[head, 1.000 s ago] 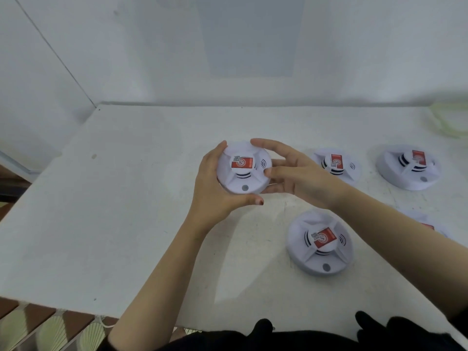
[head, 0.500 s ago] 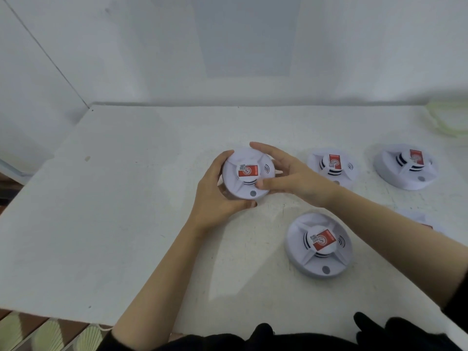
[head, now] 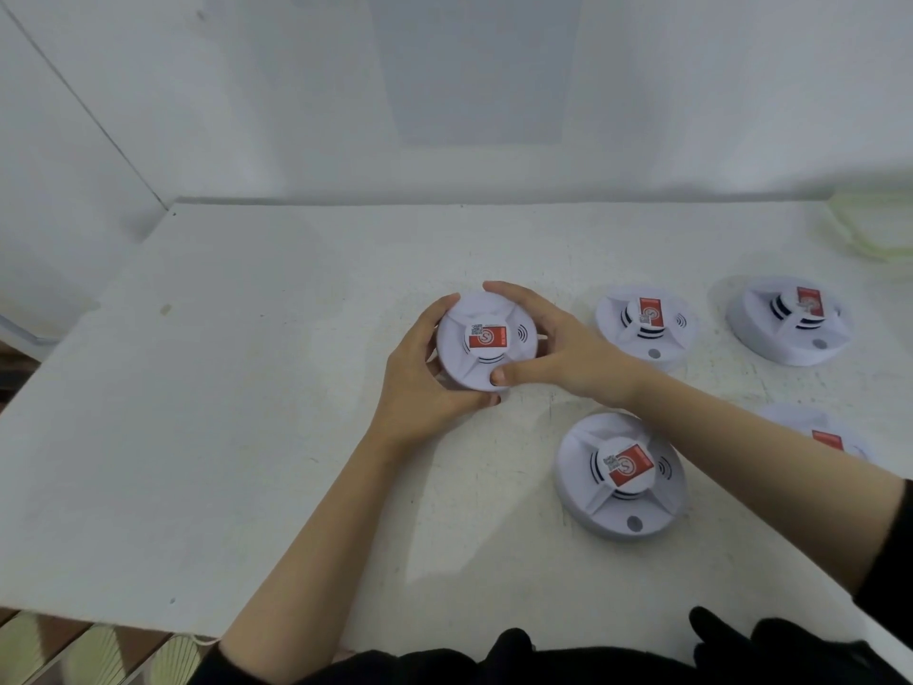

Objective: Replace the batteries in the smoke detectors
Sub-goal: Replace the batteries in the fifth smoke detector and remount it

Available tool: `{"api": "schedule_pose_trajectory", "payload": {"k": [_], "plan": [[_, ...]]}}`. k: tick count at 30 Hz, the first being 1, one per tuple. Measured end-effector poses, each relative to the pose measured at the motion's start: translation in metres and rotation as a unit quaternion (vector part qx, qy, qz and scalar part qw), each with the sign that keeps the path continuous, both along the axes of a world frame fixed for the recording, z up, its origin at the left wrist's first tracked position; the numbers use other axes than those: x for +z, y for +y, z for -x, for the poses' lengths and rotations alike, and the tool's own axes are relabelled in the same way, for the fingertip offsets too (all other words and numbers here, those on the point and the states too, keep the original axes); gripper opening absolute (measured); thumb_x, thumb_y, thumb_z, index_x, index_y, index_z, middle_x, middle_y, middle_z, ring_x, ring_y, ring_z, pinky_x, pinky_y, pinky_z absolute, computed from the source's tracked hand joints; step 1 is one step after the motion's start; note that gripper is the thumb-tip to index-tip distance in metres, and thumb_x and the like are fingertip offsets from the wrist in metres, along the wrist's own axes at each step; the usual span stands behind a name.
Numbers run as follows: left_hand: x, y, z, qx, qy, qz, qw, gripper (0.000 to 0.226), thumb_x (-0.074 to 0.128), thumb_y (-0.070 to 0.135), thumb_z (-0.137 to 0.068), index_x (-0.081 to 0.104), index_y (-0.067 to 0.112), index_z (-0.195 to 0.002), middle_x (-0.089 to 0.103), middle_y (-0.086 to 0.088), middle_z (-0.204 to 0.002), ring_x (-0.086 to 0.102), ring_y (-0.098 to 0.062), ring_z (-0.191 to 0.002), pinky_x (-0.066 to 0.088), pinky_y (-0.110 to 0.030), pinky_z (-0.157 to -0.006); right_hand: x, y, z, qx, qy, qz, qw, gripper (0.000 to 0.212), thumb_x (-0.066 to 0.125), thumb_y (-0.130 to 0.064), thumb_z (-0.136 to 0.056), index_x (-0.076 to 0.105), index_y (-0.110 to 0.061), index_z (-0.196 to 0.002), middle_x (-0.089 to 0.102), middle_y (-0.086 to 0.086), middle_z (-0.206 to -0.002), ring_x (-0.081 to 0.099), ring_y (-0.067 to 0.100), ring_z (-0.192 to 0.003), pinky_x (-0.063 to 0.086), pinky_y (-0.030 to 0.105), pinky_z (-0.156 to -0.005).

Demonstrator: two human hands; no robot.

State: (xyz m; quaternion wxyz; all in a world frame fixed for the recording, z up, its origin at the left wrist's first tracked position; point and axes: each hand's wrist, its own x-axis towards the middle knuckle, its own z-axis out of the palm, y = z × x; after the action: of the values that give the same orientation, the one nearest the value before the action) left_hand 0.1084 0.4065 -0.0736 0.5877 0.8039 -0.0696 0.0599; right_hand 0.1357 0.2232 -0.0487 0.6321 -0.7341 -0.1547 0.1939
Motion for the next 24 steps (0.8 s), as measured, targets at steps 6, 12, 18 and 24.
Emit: {"api": "schedule_pose_trajectory", "payload": {"k": [6,12,18,24], "plan": [[-0.0005,-0.0004,-0.0005,0.002,0.005,0.006,1.000,0.092,0.091,0.005,-0.055,0.046,0.011,-0.135,0.059,0.000,-0.130,0.058,-0.006,-0.116,0.051,-0.022,-0.094,-0.0024,-0.0004,-0.0006,0.004,0.007,-0.011,1.000,0.084,0.076,0.003,-0.073,0.037,-0.030,-0.139,0.054,0.001,-0.130,0.058,0.018,-0.115,0.051,0.037,-0.095],[-0.0019,0.0008,-0.0008,-0.002,0.007,0.002,1.000,0.095,0.092,0.010,-0.055,0.045,0.010,-0.137,0.057,-0.002,-0.132,0.057,-0.012,-0.120,0.051,-0.036,-0.098,-0.0044,-0.0007,0.0000,0.005,0.004,-0.018,1.000,0.084,0.075,0.004,-0.073,0.036,-0.028,-0.140,0.053,0.002,-0.133,0.057,0.017,-0.116,0.051,0.036,-0.095],[-0.0018,0.0005,0.0003,-0.001,0.005,0.009,1.000,0.094,0.092,0.006,-0.055,0.045,0.009,-0.137,0.058,-0.003,-0.132,0.058,-0.014,-0.120,0.051,-0.039,-0.098,-0.0046,-0.0006,0.0015,0.001,0.005,-0.028,1.000,0.085,0.074,0.007,-0.073,0.036,-0.028,-0.140,0.053,0.000,-0.132,0.058,0.016,-0.115,0.052,0.032,-0.092],[-0.0009,0.0006,-0.0003,-0.008,0.002,0.003,1.000,0.094,0.092,0.009,-0.054,0.046,0.010,-0.136,0.059,0.000,-0.130,0.058,-0.010,-0.118,0.052,-0.026,-0.094,-0.0066,-0.0003,0.0005,0.005,0.002,-0.025,1.000,0.085,0.075,0.005,-0.073,0.035,-0.029,-0.140,0.053,0.001,-0.132,0.058,0.016,-0.115,0.052,0.033,-0.092]]}}
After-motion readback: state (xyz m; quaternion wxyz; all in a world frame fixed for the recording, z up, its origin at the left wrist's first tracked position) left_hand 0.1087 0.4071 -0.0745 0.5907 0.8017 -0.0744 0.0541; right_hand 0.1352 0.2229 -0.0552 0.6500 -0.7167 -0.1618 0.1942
